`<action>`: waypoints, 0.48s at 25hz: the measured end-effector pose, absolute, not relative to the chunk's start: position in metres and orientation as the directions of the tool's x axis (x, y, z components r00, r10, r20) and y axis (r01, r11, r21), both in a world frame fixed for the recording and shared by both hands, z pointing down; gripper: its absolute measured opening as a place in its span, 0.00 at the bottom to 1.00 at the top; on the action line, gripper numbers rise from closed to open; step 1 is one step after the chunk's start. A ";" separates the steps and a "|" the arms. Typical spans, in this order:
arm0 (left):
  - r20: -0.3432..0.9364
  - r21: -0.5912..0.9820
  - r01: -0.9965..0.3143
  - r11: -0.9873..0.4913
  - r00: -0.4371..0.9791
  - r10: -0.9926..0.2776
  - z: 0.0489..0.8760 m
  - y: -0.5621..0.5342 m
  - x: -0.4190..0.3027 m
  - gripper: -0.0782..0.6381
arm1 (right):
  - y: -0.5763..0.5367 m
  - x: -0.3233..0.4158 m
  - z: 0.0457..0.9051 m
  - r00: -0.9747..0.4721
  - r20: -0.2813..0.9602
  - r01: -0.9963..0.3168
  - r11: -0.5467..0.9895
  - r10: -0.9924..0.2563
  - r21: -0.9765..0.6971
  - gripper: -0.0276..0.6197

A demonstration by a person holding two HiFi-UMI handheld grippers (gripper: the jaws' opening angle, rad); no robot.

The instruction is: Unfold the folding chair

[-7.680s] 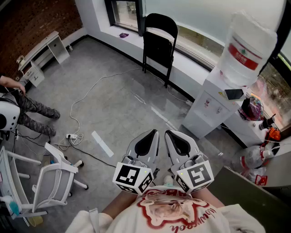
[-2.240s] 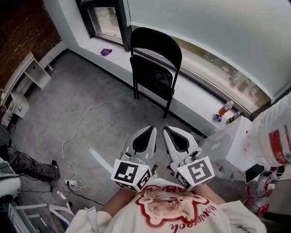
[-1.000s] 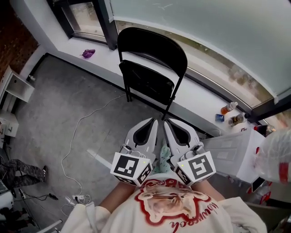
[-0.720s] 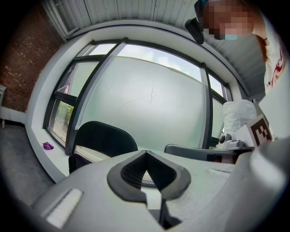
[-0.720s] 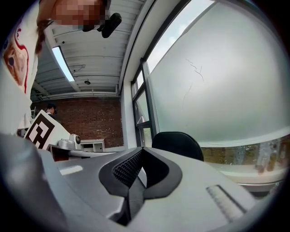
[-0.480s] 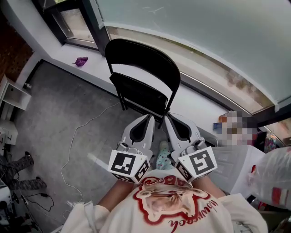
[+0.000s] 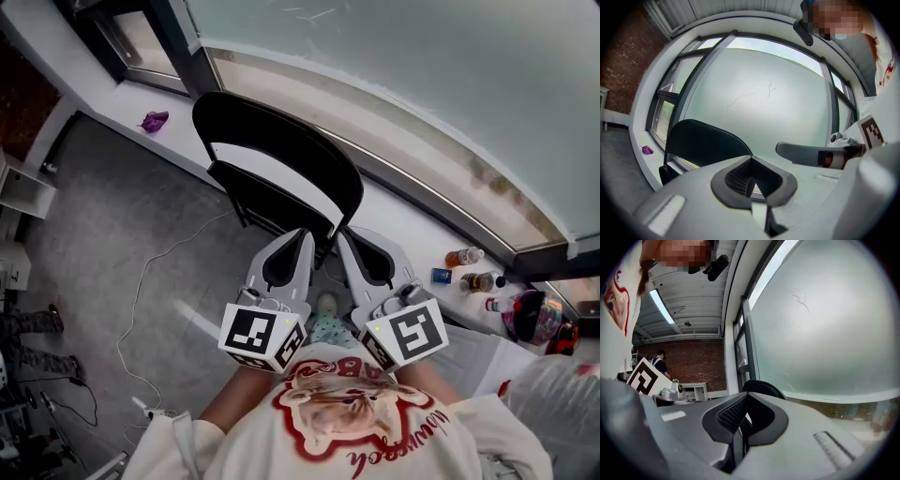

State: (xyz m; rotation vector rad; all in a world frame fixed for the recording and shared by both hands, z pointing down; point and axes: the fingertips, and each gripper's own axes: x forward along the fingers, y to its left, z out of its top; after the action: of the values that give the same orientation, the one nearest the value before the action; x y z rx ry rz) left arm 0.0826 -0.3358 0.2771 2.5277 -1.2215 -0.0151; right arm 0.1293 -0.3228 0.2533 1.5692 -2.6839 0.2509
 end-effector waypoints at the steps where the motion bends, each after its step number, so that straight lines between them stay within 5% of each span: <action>1: 0.138 0.299 -0.766 -0.569 0.625 -0.769 0.280 -0.342 0.084 0.11 | -0.328 0.132 0.257 -0.502 0.108 -0.863 0.489 -0.858 -0.123 0.08; 12: 0.185 0.292 -0.845 -0.449 0.510 -0.840 0.301 -0.378 0.063 0.11 | -0.364 0.131 0.266 -0.545 0.118 -0.836 0.528 -0.830 -0.146 0.08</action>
State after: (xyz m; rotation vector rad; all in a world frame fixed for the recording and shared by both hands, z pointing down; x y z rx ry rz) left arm 0.0635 -0.3785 0.3006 2.4109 -1.4015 0.0190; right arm 0.1314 -0.3644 0.2664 1.4814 -2.7164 0.2881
